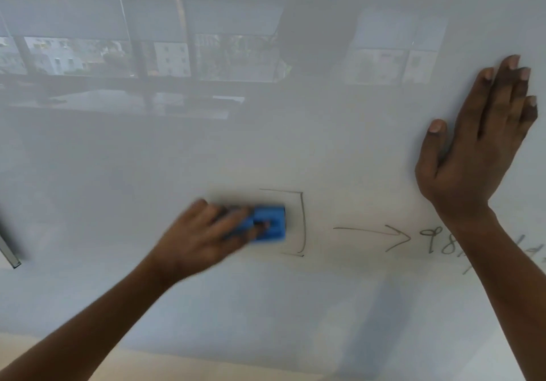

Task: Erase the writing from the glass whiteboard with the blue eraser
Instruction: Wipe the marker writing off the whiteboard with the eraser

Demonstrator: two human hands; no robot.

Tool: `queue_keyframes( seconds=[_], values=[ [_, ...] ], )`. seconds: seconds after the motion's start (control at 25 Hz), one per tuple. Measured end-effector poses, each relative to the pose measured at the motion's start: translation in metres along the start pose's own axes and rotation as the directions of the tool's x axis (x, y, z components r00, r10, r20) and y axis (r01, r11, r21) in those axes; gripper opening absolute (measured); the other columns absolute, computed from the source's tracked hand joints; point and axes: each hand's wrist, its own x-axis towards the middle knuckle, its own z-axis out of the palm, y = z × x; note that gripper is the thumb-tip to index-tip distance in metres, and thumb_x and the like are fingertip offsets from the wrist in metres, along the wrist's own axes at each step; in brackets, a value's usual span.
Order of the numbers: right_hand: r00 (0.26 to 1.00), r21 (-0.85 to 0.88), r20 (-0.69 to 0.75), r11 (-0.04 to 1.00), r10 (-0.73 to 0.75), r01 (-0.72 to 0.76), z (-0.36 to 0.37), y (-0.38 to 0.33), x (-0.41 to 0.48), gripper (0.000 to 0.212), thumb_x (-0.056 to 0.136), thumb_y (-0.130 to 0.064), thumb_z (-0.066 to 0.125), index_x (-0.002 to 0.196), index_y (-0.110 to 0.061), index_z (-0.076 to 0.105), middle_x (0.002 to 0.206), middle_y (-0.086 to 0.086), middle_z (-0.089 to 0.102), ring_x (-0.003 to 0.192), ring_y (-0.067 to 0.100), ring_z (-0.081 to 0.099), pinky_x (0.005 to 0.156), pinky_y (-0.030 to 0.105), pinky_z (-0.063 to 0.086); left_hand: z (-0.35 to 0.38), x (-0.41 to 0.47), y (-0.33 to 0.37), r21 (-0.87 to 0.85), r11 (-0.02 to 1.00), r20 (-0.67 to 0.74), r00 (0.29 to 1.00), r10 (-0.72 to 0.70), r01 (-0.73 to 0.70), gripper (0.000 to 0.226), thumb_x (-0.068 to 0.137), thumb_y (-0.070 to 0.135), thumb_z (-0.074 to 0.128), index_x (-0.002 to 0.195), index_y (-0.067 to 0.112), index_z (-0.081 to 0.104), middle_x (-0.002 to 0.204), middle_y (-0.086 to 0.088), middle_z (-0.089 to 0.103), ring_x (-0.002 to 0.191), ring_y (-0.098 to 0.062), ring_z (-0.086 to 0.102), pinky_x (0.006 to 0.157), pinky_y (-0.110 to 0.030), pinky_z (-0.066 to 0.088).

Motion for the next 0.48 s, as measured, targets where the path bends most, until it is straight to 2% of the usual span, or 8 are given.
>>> queue_keyframes(
  seconds=[0.04, 0.12, 0.2, 0.24, 0.28, 0.36, 0.44, 0.48],
  values=[
    [1.0, -0.004, -0.004, 1.0, -0.005, 0.005, 0.0, 0.0, 0.001, 0.062, 0.111, -0.03, 0.035, 0.16, 0.007, 0.027, 0.166, 0.032, 0.028, 0.156, 0.05, 0.025, 0.13, 0.055, 0.013, -0.004, 0.017, -0.014, 0.049, 0.99, -0.081, 0.989, -0.128, 0.132, 0.041, 0.101, 0.027, 0.076, 0.14, 0.023, 0.064, 0.131, -0.015, 0.068, 0.076, -0.033, 0.06, 0.067, -0.042, 0.051],
    [1.0, -0.007, -0.004, 1.0, -0.008, 0.008, 0.0, -0.001, 0.002, 0.061, 0.111, -0.029, 0.036, 0.16, 0.007, 0.027, 0.165, 0.032, 0.028, 0.156, 0.05, 0.025, 0.13, 0.055, 0.013, -0.006, 0.046, -0.029, 0.113, 0.899, -0.228, 0.892, -0.391, 0.423, 0.042, 0.097, 0.032, 0.081, 0.135, 0.02, 0.067, 0.126, -0.017, 0.071, 0.072, -0.035, 0.057, 0.062, -0.041, 0.051],
    [1.0, -0.004, -0.011, 1.0, 0.002, -0.002, 0.0, -0.001, 0.001, 0.061, 0.111, -0.03, 0.035, 0.16, 0.006, 0.028, 0.165, 0.032, 0.029, 0.155, 0.05, 0.025, 0.13, 0.054, 0.013, 0.004, 0.057, -0.017, 0.105, 0.818, -0.323, 0.797, -0.511, 0.566, 0.042, 0.097, 0.033, 0.081, 0.134, 0.02, 0.067, 0.129, -0.015, 0.066, 0.075, -0.034, 0.057, 0.062, -0.039, 0.048],
    [1.0, -0.003, -0.012, 1.0, 0.006, -0.006, 0.0, -0.002, 0.0, 0.062, 0.111, -0.03, 0.035, 0.16, 0.006, 0.028, 0.166, 0.032, 0.029, 0.155, 0.05, 0.026, 0.13, 0.055, 0.014, 0.009, 0.056, -0.004, 0.096, 0.841, -0.313, 0.818, -0.483, 0.533, 0.041, 0.097, 0.033, 0.08, 0.135, 0.022, 0.066, 0.132, -0.013, 0.063, 0.077, -0.033, 0.056, 0.065, -0.039, 0.046],
    [1.0, -0.006, -0.013, 1.0, 0.008, -0.008, 0.001, -0.002, 0.0, 0.062, 0.111, -0.031, 0.035, 0.16, 0.006, 0.028, 0.166, 0.032, 0.029, 0.155, 0.049, 0.026, 0.13, 0.056, 0.015, 0.017, 0.05, 0.014, 0.081, 0.896, -0.262, 0.876, -0.404, 0.437, 0.04, 0.098, 0.032, 0.079, 0.136, 0.025, 0.066, 0.135, -0.012, 0.061, 0.079, -0.031, 0.053, 0.068, -0.04, 0.044],
    [1.0, -0.015, -0.004, 1.0, 0.004, -0.004, 0.002, -0.002, 0.001, 0.062, 0.111, -0.031, 0.035, 0.161, 0.005, 0.027, 0.166, 0.031, 0.029, 0.156, 0.049, 0.025, 0.13, 0.057, 0.016, 0.031, 0.027, 0.054, 0.012, 0.99, -0.07, 0.987, -0.142, 0.143, 0.036, 0.103, 0.03, 0.071, 0.139, 0.028, 0.068, 0.136, -0.008, 0.057, 0.083, -0.028, 0.048, 0.071, -0.039, 0.041],
    [1.0, -0.016, 0.006, 1.0, 0.003, -0.003, 0.001, -0.001, 0.002, 0.062, 0.111, -0.031, 0.036, 0.161, 0.004, 0.026, 0.167, 0.03, 0.028, 0.156, 0.048, 0.025, 0.13, 0.057, 0.016, 0.041, 0.005, 0.088, -0.048, 0.995, 0.103, 0.991, 0.09, -0.086, 0.039, 0.104, 0.03, 0.068, 0.143, 0.026, 0.065, 0.134, -0.005, 0.055, 0.085, -0.023, 0.044, 0.073, -0.038, 0.04],
    [1.0, -0.015, 0.012, 1.0, 0.004, -0.003, 0.0, 0.0, 0.001, 0.062, 0.111, -0.031, 0.036, 0.162, 0.003, 0.026, 0.167, 0.03, 0.028, 0.157, 0.047, 0.024, 0.13, 0.057, 0.016, 0.044, 0.0, 0.096, -0.064, 0.991, 0.136, 0.983, 0.125, -0.117, 0.045, 0.101, 0.03, 0.072, 0.144, 0.025, 0.062, 0.133, -0.004, 0.054, 0.085, -0.021, 0.043, 0.075, -0.036, 0.04]
  ],
)
